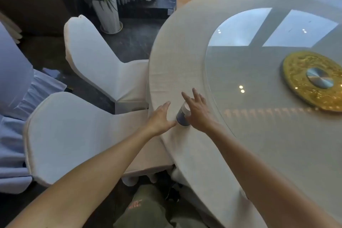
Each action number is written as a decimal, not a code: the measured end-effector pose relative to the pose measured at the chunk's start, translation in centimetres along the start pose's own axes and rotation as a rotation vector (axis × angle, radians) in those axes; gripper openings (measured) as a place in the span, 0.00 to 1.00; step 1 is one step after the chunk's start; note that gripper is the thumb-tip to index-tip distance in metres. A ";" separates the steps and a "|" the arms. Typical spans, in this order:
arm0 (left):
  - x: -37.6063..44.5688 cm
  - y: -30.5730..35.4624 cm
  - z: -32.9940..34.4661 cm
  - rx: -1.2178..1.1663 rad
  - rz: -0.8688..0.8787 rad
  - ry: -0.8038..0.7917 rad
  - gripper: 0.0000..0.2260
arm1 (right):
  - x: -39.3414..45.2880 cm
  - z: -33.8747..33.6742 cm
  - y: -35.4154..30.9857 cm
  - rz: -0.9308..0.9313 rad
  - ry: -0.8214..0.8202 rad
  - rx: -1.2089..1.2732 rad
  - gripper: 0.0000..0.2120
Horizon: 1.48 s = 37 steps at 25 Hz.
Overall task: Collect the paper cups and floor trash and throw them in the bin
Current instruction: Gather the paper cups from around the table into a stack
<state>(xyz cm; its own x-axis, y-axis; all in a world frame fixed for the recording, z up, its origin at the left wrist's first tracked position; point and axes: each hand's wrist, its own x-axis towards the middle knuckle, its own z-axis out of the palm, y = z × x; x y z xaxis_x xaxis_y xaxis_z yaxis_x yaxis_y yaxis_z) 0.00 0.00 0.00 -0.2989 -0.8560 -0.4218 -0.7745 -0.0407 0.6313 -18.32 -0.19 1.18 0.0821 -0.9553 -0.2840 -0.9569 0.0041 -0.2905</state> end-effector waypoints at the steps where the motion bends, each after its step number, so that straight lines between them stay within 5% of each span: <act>1: 0.9 0.1 0.1 -0.021 -0.008 0.014 0.41 | 1.0 0.1 0.0 0.005 -0.023 -0.013 0.38; 6: 3.1 -0.6 1.7 -0.192 -0.160 -0.061 0.38 | 2.9 1.5 0.7 0.061 -0.084 0.084 0.29; 12: 4.8 -0.2 3.1 -0.852 -0.505 -0.274 0.40 | 0.0 1.9 1.8 0.386 0.204 0.625 0.25; 17: 5.7 1.2 4.3 -1.029 -0.503 -0.451 0.44 | -4.5 2.9 2.2 0.630 0.319 1.155 0.24; 21: 5.8 2.5 6.0 -1.206 -0.447 -0.475 0.36 | -8.8 3.9 2.0 0.668 0.351 1.257 0.23; 26: 4.5 5.8 8.3 -1.021 -0.306 -0.416 0.28 | -14.7 5.0 2.6 0.713 0.337 0.908 0.20; 31: 2.3 7.4 10.1 -0.649 -0.032 -0.335 0.27 | -20.8 4.6 4.9 0.781 0.585 0.474 0.23; 37: -0.5 7.5 12.4 -0.390 0.185 -0.404 0.31 | -25.3 5.4 8.8 1.031 0.417 0.222 0.49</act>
<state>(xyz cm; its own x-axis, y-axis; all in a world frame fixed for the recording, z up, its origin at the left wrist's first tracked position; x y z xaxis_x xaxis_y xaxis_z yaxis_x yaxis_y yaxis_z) -12.54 6.51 -3.10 -0.6573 -0.6061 -0.4479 -0.4501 -0.1610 0.8783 -27.35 25.62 0.81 -0.8555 -0.4900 -0.1671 -0.4407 0.8586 -0.2618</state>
